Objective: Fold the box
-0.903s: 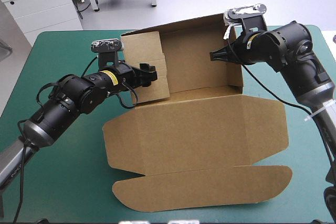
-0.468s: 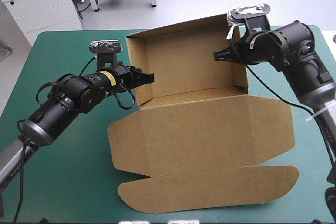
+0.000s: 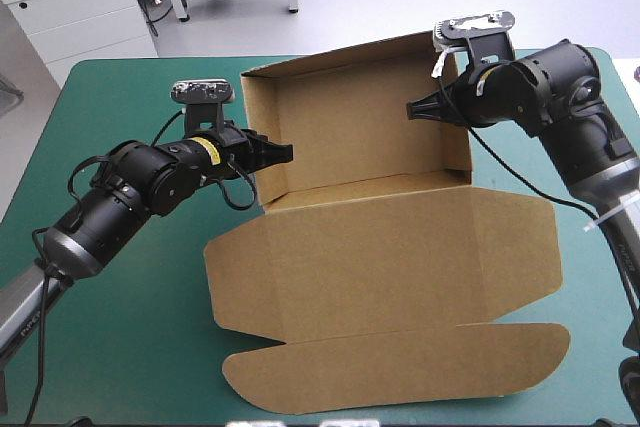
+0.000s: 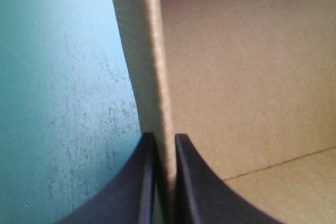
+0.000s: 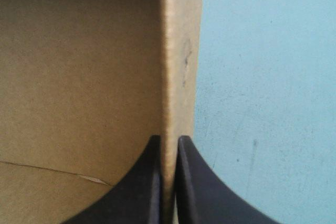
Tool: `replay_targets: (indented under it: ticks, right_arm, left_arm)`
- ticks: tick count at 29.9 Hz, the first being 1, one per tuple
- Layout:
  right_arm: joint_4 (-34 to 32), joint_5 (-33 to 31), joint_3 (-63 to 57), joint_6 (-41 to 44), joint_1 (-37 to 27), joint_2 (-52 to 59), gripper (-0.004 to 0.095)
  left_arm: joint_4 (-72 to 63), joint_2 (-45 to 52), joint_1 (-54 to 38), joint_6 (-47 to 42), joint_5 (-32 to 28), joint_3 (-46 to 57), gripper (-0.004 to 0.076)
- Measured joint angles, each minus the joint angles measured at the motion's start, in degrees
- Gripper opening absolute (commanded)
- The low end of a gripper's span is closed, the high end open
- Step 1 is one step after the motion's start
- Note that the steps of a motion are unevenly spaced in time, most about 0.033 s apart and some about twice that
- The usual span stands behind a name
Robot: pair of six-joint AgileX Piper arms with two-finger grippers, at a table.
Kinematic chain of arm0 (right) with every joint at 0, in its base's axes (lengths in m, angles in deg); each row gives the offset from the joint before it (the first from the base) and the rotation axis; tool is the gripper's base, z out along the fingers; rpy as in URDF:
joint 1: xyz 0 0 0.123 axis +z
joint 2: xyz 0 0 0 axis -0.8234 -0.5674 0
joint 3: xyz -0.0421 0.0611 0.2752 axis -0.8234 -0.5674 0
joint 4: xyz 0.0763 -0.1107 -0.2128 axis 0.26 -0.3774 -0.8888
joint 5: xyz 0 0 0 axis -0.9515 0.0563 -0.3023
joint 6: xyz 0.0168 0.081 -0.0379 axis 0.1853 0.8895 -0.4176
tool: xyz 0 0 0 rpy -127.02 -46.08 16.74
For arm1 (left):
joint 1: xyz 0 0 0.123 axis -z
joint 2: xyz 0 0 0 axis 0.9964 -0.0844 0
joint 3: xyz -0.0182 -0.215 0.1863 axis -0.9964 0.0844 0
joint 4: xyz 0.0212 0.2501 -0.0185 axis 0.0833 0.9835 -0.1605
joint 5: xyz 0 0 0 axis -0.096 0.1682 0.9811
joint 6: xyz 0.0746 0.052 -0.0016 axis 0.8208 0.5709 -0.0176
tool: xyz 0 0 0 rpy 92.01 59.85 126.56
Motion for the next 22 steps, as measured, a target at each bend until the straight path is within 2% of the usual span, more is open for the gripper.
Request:
replay_targets:
  ticks: [4, 7, 15, 22]
  right_arm:
    - [0.4, -3.0, 0.0, 0.2, 0.0, -0.4, -0.0001]
    - [1.2, -4.4, 0.0, 0.5, 0.0, -1.8, -0.0001]
    - [2.7, -4.3, -0.1, 0.8, -0.2, -7.8, -0.0001]
    - [7.9, -4.3, -0.8, -0.8, -4.8, -13.0, -0.0001]
  left_arm:
    - [-0.3, -0.1, 0.0, 0.0, 2.6, -0.1, -0.001]
    - [0.6, -1.7, 0.0, 0.0, 7.8, -2.4, -0.001]
    - [4.4, -14.9, 0.0, 0.1, 26.1, -18.6, -0.001]
    - [4.9, -26.0, 0.0, 0.6, 34.6, -30.3, -0.001]
